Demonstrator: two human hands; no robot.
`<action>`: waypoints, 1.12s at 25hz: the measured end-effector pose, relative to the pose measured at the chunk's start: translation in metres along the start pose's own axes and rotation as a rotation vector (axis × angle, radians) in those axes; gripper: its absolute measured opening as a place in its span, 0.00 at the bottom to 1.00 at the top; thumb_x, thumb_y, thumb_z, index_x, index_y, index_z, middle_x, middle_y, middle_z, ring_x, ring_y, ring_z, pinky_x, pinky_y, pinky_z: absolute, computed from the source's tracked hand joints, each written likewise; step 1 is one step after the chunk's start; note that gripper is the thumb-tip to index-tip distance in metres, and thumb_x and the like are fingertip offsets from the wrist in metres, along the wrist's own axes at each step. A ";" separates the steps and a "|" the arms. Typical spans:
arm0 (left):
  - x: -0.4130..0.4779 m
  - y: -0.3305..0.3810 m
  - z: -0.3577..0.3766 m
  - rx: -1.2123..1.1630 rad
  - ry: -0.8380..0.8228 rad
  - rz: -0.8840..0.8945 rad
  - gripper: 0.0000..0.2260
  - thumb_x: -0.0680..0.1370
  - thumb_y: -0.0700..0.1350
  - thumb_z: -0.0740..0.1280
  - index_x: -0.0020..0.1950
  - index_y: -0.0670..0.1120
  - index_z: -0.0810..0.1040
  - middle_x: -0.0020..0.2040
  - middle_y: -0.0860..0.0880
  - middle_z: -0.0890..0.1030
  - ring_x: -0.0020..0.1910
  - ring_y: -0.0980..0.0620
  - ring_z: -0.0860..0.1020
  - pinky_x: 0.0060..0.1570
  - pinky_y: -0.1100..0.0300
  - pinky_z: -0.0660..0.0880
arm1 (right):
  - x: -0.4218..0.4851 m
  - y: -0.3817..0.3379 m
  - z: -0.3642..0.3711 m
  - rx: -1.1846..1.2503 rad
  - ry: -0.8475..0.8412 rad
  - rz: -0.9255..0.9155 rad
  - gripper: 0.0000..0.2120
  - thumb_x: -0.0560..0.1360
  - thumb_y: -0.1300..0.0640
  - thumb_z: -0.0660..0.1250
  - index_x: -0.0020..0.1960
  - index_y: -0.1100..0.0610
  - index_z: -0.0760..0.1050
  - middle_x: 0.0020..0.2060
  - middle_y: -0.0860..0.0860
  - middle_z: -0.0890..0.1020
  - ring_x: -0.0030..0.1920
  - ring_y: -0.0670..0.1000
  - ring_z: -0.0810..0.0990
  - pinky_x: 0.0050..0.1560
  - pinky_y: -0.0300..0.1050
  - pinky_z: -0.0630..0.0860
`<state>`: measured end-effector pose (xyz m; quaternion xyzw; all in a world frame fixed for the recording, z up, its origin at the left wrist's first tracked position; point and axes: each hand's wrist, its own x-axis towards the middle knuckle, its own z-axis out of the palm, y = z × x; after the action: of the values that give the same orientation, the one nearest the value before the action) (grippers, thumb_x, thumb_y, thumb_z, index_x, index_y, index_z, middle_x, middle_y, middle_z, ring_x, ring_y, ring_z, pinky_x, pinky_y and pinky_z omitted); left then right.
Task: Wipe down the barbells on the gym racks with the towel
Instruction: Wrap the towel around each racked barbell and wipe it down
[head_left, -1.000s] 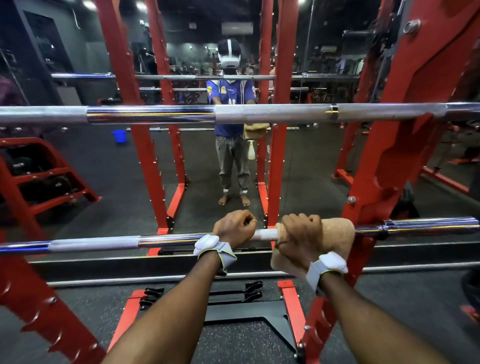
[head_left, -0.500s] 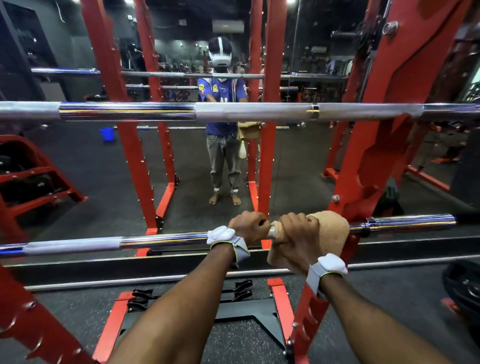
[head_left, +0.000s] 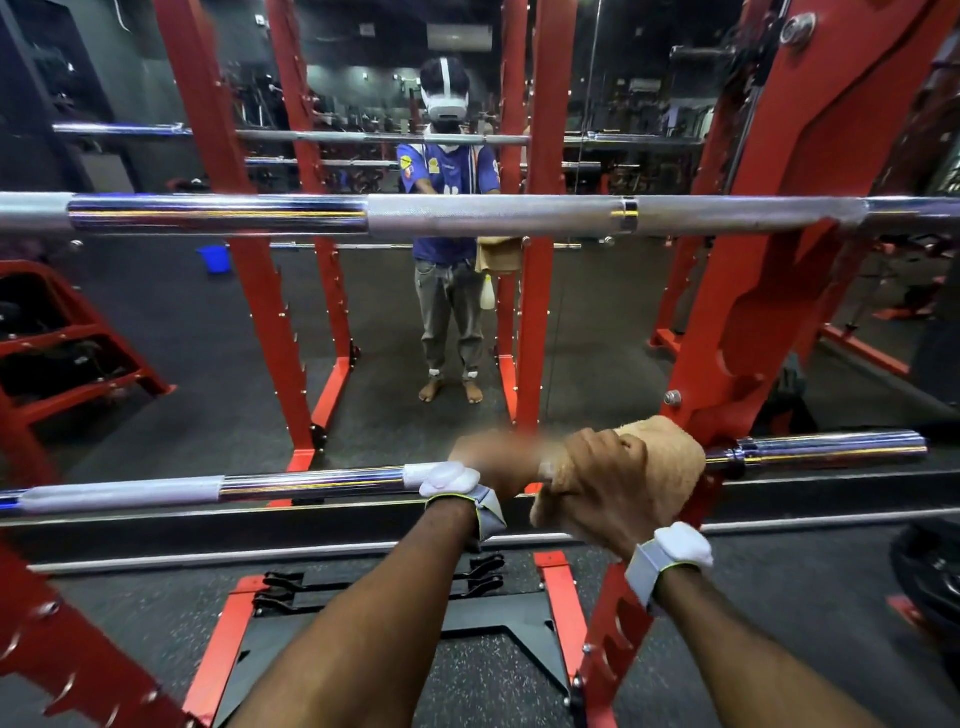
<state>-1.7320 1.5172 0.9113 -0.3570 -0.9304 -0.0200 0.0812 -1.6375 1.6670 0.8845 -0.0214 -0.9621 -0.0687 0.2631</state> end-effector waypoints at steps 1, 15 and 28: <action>-0.001 -0.001 -0.001 0.023 -0.008 0.051 0.16 0.84 0.50 0.51 0.63 0.46 0.74 0.57 0.43 0.81 0.54 0.38 0.79 0.45 0.52 0.72 | 0.001 0.011 -0.004 0.016 -0.005 -0.062 0.17 0.60 0.43 0.70 0.43 0.50 0.71 0.38 0.48 0.73 0.38 0.56 0.72 0.40 0.53 0.64; -0.001 -0.007 0.002 0.100 -0.102 0.106 0.18 0.83 0.51 0.51 0.70 0.50 0.68 0.59 0.45 0.80 0.54 0.39 0.79 0.42 0.53 0.68 | -0.001 0.044 -0.010 0.058 0.036 -0.132 0.16 0.66 0.39 0.69 0.44 0.50 0.73 0.37 0.48 0.75 0.38 0.54 0.74 0.41 0.49 0.61; 0.000 -0.001 -0.005 0.102 -0.084 0.108 0.14 0.83 0.48 0.51 0.61 0.47 0.72 0.57 0.43 0.81 0.53 0.38 0.79 0.45 0.52 0.73 | 0.044 0.044 0.010 0.057 -0.477 0.092 0.16 0.64 0.37 0.63 0.43 0.47 0.77 0.40 0.46 0.83 0.43 0.52 0.81 0.41 0.46 0.66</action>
<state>-1.7326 1.5160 0.9166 -0.4027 -0.9121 0.0468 0.0614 -1.6772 1.7121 0.9041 -0.0734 -0.9965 -0.0222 0.0319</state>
